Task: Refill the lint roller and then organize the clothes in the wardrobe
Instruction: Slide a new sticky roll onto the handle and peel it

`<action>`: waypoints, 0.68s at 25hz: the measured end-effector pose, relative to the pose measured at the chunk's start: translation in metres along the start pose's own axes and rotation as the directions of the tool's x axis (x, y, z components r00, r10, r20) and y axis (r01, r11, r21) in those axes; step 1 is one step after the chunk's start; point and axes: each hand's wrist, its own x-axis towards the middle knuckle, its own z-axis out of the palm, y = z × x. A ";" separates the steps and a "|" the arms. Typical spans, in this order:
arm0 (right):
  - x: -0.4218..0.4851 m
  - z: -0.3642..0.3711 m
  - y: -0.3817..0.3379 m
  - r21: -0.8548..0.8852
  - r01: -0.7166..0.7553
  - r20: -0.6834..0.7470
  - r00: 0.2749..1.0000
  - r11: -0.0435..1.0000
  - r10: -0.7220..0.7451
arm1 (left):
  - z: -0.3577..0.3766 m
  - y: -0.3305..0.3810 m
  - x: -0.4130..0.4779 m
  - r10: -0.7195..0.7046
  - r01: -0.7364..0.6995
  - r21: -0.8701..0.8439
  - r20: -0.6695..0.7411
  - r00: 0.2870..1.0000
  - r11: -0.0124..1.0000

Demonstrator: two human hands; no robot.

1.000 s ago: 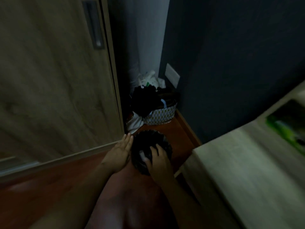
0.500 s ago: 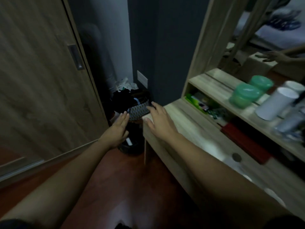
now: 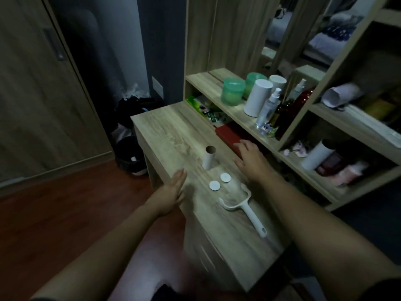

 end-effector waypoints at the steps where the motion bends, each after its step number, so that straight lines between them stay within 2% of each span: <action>1: 0.002 0.002 0.007 -0.019 0.037 0.042 0.998 0.999 -0.036 | 0.011 0.008 0.005 0.010 -0.011 0.005 0.032 0.999 1.000; 4: 0.022 0.014 0.014 -0.032 0.154 0.139 0.979 0.988 -0.148 | 0.040 0.017 0.026 0.040 -0.043 0.024 0.113 0.993 0.999; 7: 0.047 0.032 0.008 0.022 0.202 0.167 0.965 0.979 -0.203 | 0.057 0.014 0.050 0.055 -0.067 0.059 0.186 0.981 0.996; 11: 0.080 0.056 0.003 0.062 0.283 0.189 0.938 0.957 -0.290 | 0.071 0.001 0.078 0.164 -0.194 0.092 0.264 0.950 0.977; 14: 0.097 0.070 0.002 0.082 0.332 0.281 0.897 0.940 -0.342 | 0.075 -0.010 0.081 0.178 -0.225 0.119 0.314 0.932 0.967; 17: 0.104 0.073 0.006 0.083 0.330 0.343 0.876 0.940 -0.338 | 0.082 -0.022 0.079 0.210 -0.258 0.155 0.268 0.940 0.954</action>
